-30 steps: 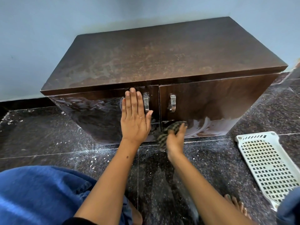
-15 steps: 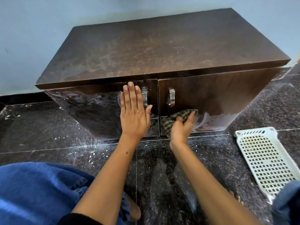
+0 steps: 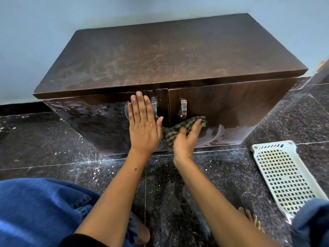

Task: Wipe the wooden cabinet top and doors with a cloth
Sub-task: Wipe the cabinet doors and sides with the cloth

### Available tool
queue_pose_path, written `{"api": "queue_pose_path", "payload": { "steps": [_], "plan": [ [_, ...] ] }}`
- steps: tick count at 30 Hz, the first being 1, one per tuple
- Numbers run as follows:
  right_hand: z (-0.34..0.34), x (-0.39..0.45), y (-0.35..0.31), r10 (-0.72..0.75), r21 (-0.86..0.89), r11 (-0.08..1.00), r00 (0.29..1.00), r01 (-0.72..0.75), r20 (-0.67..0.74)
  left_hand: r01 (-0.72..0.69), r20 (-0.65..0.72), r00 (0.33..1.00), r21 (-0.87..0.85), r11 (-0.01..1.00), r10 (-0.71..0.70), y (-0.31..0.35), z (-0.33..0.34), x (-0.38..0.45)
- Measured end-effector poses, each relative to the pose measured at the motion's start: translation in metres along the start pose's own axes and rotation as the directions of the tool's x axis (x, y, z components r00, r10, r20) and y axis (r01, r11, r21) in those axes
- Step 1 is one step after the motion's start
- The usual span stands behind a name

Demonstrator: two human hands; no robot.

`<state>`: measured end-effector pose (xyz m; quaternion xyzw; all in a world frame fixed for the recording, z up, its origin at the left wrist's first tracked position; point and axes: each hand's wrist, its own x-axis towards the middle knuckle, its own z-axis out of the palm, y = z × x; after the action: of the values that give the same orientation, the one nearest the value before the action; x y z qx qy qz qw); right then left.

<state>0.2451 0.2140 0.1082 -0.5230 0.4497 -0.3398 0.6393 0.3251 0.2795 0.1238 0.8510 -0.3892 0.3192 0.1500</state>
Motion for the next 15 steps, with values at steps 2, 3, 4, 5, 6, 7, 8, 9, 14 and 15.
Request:
{"api": "queue_pose_path", "payload": {
  "steps": [2,3,4,5,6,7,8,9,14,15],
  "plan": [
    [0.000,-0.003,0.009,0.051,-0.004,0.999,0.998,-0.051,0.044,0.002,0.003,1.000,0.001,1.000,-0.002,0.000,-0.001,0.000],
    [-0.005,0.001,0.012,0.122,0.029,0.992,0.992,-0.123,0.042,0.011,0.011,1.000,-0.003,1.000,-0.011,0.000,-0.002,-0.001],
    [-0.012,0.008,0.012,0.195,0.068,0.978,0.980,-0.197,0.029,0.016,0.022,1.000,-0.010,1.000,-0.016,0.000,-0.003,-0.002],
    [-0.020,0.017,0.013,0.246,0.090,0.965,0.969,-0.245,-0.006,0.017,0.028,0.999,-0.019,1.000,-0.017,0.001,-0.003,-0.002],
    [-0.026,0.024,0.011,0.257,0.094,0.963,0.965,-0.251,-0.056,0.016,0.029,0.999,-0.029,0.999,-0.015,0.002,-0.004,-0.002],
    [-0.028,0.029,0.009,0.227,0.067,0.973,0.968,-0.221,-0.103,0.016,0.028,0.999,-0.041,0.999,-0.015,0.004,-0.004,-0.002],
    [-0.027,0.029,0.007,0.173,0.030,0.985,0.978,-0.171,-0.119,0.021,0.030,0.999,-0.055,0.998,-0.019,0.005,-0.005,-0.002],
    [-0.021,0.023,0.004,0.108,-0.013,0.994,0.988,-0.110,-0.106,0.028,0.031,0.999,-0.065,0.998,-0.026,0.007,-0.004,-0.001],
    [0.013,-0.015,0.021,0.140,0.038,0.988,0.978,-0.148,0.154,0.029,0.041,0.999,-0.016,0.999,-0.028,0.003,-0.003,-0.002],
    [0.011,-0.012,0.023,0.213,0.084,0.970,0.964,-0.228,0.157,0.021,0.043,0.999,-0.002,1.000,-0.021,0.002,-0.004,-0.003]
  ]
}}
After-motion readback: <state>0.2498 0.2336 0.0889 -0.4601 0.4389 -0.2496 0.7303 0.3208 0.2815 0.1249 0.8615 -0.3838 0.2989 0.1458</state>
